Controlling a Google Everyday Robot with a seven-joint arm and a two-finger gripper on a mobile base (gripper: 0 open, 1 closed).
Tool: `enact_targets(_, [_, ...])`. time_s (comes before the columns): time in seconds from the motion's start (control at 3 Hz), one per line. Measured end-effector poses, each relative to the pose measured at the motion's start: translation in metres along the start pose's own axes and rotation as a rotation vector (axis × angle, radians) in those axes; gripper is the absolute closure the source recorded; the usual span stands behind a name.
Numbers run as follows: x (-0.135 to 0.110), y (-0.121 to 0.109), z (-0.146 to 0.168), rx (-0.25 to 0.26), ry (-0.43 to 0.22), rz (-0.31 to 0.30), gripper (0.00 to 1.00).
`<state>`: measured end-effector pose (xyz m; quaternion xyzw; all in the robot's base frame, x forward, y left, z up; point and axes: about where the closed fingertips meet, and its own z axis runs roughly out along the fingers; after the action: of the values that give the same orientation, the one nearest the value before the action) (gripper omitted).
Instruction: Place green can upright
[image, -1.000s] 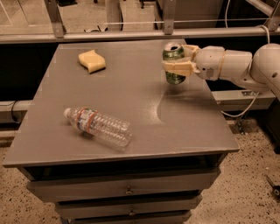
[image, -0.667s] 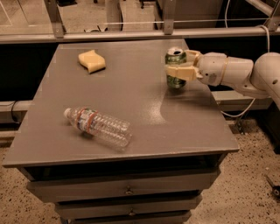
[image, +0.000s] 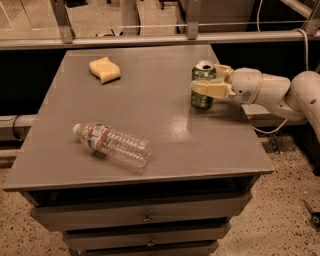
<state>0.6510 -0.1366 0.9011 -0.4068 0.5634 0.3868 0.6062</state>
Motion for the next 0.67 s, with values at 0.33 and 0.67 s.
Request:
enact_targets(0.33, [0.007, 0.001, -0.001, -0.011, -0.016, 0.017, 0.12])
enact_targets(0.67, [0.002, -0.003, -0.012, 0.007, -0.013, 0.001, 0.0])
